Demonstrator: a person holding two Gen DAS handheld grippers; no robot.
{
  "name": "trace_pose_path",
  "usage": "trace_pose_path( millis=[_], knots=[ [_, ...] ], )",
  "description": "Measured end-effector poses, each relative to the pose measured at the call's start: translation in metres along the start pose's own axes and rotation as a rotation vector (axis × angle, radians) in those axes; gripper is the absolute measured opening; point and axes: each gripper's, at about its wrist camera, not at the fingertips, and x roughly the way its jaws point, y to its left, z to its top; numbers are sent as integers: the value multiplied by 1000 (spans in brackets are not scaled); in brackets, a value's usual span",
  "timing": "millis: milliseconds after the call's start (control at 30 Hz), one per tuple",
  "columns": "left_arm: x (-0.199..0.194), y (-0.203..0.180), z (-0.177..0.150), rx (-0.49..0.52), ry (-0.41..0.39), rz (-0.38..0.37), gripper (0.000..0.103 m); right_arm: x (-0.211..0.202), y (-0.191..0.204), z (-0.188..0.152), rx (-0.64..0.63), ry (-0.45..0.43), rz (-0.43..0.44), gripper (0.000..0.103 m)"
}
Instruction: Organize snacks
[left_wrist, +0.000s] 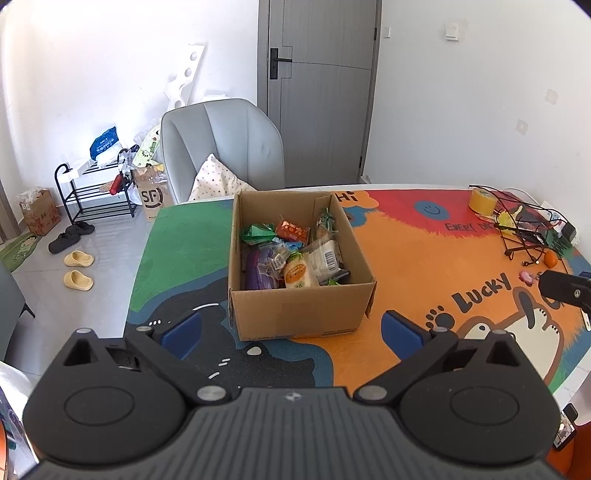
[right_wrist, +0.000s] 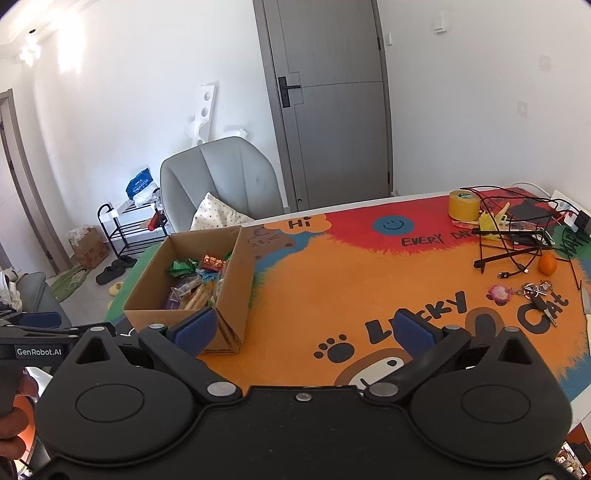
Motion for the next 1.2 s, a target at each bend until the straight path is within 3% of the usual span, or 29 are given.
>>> trace_pose_path(
  millis=[1200],
  knots=[
    [5, 2, 0, -2, 13, -7, 103, 5, 3, 1, -8, 17, 5, 103]
  ],
)
